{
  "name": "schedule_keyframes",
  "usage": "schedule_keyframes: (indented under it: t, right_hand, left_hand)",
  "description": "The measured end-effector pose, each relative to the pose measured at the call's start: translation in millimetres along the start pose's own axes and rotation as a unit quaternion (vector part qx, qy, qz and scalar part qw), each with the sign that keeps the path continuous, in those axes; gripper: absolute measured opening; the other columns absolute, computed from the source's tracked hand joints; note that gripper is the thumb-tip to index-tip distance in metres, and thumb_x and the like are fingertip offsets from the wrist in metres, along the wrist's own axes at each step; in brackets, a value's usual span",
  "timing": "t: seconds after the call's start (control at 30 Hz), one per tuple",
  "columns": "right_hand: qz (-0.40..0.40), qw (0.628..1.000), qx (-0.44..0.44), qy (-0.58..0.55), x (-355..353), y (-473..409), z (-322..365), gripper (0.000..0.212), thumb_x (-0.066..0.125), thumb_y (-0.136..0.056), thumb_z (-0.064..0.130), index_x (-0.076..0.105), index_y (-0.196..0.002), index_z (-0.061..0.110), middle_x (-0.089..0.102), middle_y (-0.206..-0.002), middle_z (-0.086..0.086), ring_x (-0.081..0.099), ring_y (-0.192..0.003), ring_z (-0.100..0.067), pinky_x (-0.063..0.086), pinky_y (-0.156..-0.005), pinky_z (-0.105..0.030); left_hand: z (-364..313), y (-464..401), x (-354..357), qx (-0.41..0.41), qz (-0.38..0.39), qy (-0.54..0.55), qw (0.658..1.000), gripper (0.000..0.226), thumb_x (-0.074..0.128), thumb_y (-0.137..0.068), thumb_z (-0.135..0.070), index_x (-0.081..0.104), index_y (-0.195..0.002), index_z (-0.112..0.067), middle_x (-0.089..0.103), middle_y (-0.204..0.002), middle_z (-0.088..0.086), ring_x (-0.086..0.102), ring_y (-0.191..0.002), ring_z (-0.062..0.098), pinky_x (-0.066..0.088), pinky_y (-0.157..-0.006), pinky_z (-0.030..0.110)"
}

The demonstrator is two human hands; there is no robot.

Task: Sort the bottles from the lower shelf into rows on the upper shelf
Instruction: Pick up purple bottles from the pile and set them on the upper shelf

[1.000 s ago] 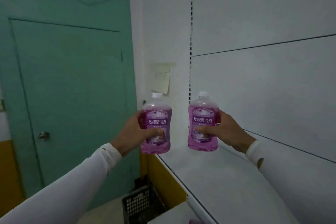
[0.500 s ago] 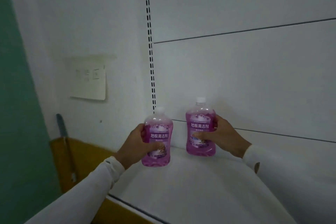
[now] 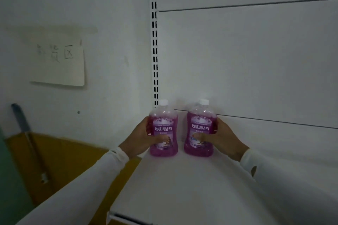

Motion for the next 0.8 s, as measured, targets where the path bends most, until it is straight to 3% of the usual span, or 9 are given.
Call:
schedule_keyframes:
  t: [0.13, 0.23, 0.37, 0.47, 0.57, 0.7, 0.8]
  right_hand:
    - [0.010, 0.997, 0.008, 0.082, -0.3, -4.2, 4.6, 0.067, 0.089, -0.066, 0.029, 0.056, -0.124, 0.026, 0.071, -0.113, 0.007, 0.070, -0.096, -0.007, 0.058, -0.081, -0.025]
    - [-0.002, 0.980, 0.039, 0.196, -0.6, -3.3, 9.7, 0.066, 0.087, -0.060, 0.052, 0.059, -0.117, 0.037, 0.070, -0.110, 0.013, 0.067, -0.098, -0.007, 0.054, -0.091, -0.030]
    - [-0.082, 0.963, 0.077, 0.247, 7.4, 0.0, 9.9, 0.080, 0.083, -0.050, 0.066, 0.062, -0.118, 0.029, 0.071, -0.108, 0.009, 0.067, -0.094, -0.010, 0.056, -0.090, -0.034]
    - [-0.142, 0.959, 0.086, 0.229, 13.7, 6.3, 12.3, 0.085, 0.087, -0.049, 0.061, 0.053, -0.117, 0.021, 0.068, -0.108, 0.007, 0.067, -0.094, -0.015, 0.057, -0.088, -0.037]
    - [-0.170, 0.955, 0.087, 0.226, 21.1, 10.9, 13.3, 0.073, 0.089, -0.061, 0.045, 0.045, -0.114, 0.022, 0.062, -0.107, 0.006, 0.064, -0.094, -0.017, 0.056, -0.087, -0.035]
    - [-0.173, 0.952, 0.086, 0.238, 23.8, 10.4, 15.4, 0.070, 0.088, -0.064, 0.045, 0.048, -0.116, 0.020, 0.062, -0.107, 0.006, 0.062, -0.093, -0.015, 0.054, -0.084, -0.031]
    - [-0.179, 0.949, 0.082, 0.247, 23.8, 9.7, 14.4, 0.072, 0.088, -0.062, 0.049, 0.050, -0.116, 0.019, 0.063, -0.108, 0.006, 0.063, -0.094, -0.016, 0.054, -0.086, -0.034]
  left_hand:
    - [2.3, -16.2, -12.5, 0.023, 0.039, -0.082, 0.996, 0.075, 0.083, -0.063, -0.040, 0.050, -0.128, -0.022, 0.067, -0.113, -0.005, 0.066, -0.092, 0.004, 0.056, -0.078, 0.023]
    - [5.2, -26.6, -10.9, 0.018, 0.052, -0.075, 0.996, 0.073, 0.084, -0.063, -0.037, 0.052, -0.126, -0.020, 0.068, -0.112, -0.005, 0.067, -0.086, 0.000, 0.057, -0.077, 0.022]
    - [7.8, -30.9, -7.2, 0.034, 0.048, -0.096, 0.994, 0.058, 0.086, -0.068, -0.026, 0.054, -0.117, -0.020, 0.065, -0.099, -0.013, 0.063, -0.082, -0.002, 0.051, -0.066, 0.010]
    - [11.1, -34.7, -5.0, 0.042, 0.038, -0.094, 0.994, 0.055, 0.085, -0.070, -0.023, 0.051, -0.113, -0.018, 0.062, -0.095, -0.015, 0.060, -0.083, -0.004, 0.047, -0.061, 0.007]
    - [19.0, -39.2, -2.4, 0.036, 0.027, -0.071, 0.997, 0.059, 0.086, -0.069, -0.024, 0.052, -0.116, -0.014, 0.065, -0.101, -0.006, 0.065, -0.090, 0.006, 0.051, -0.068, 0.013]
    - [22.6, -45.2, 1.4, 0.038, 0.022, -0.063, 0.997, 0.060, 0.087, -0.068, -0.022, 0.053, -0.116, -0.011, 0.067, -0.106, 0.001, 0.066, -0.093, 0.013, 0.056, -0.083, 0.030]
    - [20.9, -45.2, 3.7, 0.038, 0.016, -0.063, 0.997, 0.054, 0.085, -0.070, -0.022, 0.054, -0.113, -0.013, 0.066, -0.103, -0.003, 0.065, -0.090, 0.010, 0.055, -0.080, 0.025]
Point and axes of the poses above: each hand's wrist, its own y-axis away from the middle knuckle, its own x-axis out of the palm, z = x × y, the point moved 2 cm from there along -y, towards the middle knuckle
